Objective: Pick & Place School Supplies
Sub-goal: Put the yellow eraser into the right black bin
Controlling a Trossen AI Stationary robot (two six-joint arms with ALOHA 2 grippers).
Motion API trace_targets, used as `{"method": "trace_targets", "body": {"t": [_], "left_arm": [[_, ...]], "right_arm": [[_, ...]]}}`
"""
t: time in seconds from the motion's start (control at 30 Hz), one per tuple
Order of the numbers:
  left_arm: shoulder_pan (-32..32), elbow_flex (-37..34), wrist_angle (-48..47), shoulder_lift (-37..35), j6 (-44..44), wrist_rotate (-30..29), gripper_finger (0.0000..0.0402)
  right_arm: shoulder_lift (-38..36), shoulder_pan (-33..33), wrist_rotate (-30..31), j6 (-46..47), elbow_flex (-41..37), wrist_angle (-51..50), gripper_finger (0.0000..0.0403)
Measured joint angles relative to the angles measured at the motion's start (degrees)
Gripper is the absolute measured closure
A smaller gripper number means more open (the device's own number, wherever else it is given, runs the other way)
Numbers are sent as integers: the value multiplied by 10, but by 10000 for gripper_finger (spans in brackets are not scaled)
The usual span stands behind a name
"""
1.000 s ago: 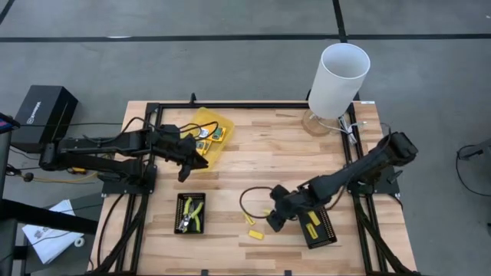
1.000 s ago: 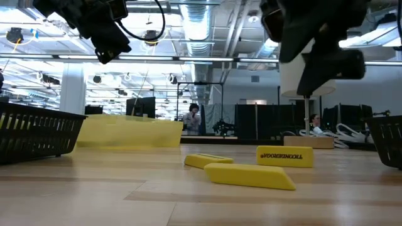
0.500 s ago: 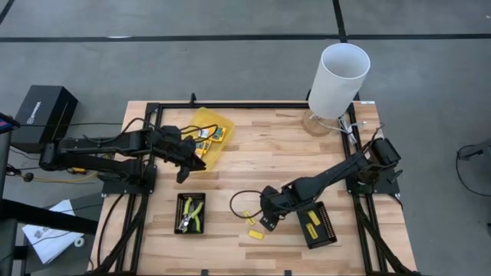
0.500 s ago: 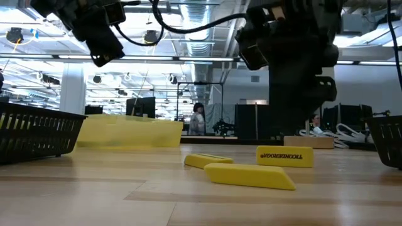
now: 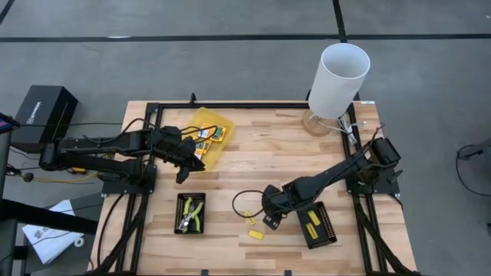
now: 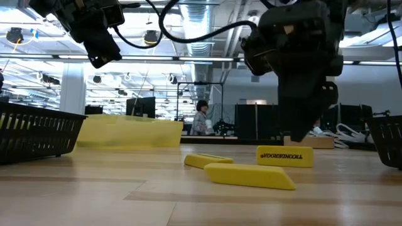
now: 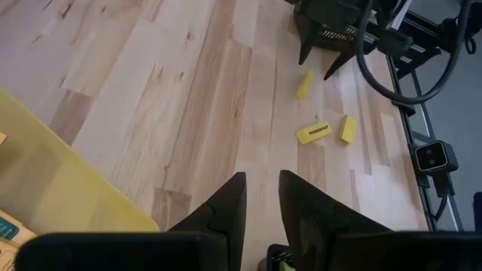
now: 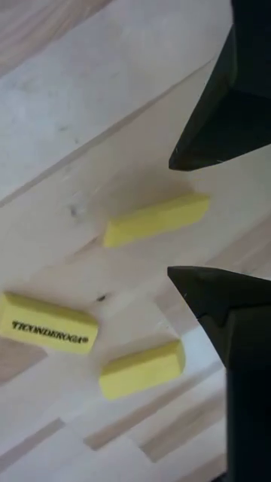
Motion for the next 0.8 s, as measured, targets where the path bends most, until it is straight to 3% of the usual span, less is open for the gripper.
{"method": "trace_targets", "body": {"t": [0.8], "left_arm": [[0,0,-5,0,0,-1,325]], "right_arm": [[0,-23,11,-30,-7,20,193]]}}
